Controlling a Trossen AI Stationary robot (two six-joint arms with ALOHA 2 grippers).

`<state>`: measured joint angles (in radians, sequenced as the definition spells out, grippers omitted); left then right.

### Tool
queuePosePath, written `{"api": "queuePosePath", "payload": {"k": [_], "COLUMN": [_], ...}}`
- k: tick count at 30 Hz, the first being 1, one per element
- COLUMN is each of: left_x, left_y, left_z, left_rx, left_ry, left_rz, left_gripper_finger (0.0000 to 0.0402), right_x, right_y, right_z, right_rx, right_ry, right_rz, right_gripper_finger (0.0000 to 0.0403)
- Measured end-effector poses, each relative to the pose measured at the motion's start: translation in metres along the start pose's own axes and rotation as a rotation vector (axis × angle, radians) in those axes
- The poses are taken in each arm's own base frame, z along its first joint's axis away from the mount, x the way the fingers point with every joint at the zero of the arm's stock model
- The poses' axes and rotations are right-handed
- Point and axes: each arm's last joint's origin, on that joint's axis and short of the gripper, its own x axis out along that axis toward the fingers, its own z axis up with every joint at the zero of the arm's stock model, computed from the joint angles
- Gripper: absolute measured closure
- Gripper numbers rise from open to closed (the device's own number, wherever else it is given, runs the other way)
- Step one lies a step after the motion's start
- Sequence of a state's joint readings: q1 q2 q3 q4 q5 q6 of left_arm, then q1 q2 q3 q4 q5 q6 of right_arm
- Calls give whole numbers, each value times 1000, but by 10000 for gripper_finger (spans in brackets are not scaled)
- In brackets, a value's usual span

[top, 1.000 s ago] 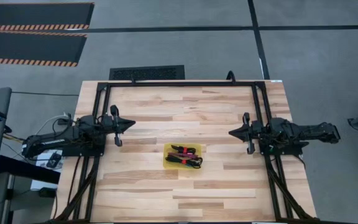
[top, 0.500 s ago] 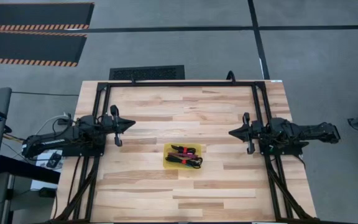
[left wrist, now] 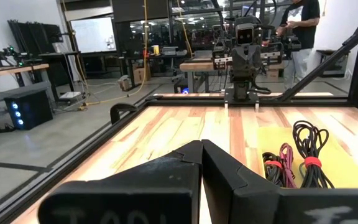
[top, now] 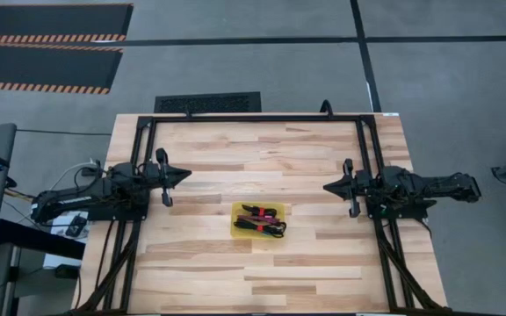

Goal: Pick and place USB-C Cables
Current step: Return to Home Position

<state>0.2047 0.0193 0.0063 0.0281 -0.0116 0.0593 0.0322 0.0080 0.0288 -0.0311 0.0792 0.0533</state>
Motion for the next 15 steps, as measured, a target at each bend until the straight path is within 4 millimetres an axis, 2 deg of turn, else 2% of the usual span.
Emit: {"api": "queuePosePath", "payload": {"k": [15], "left_x": [0], "left_y": [0], "left_z": [0], "left_rx": [0], "left_ry": [0], "left_rz": [-1], "left_gripper_finger": [401], "right_x": [0], "right_y": [0], "right_z": [0], "right_rx": [0], "right_ry": [0], "right_rz": [0], "right_gripper_finger": [371]}}
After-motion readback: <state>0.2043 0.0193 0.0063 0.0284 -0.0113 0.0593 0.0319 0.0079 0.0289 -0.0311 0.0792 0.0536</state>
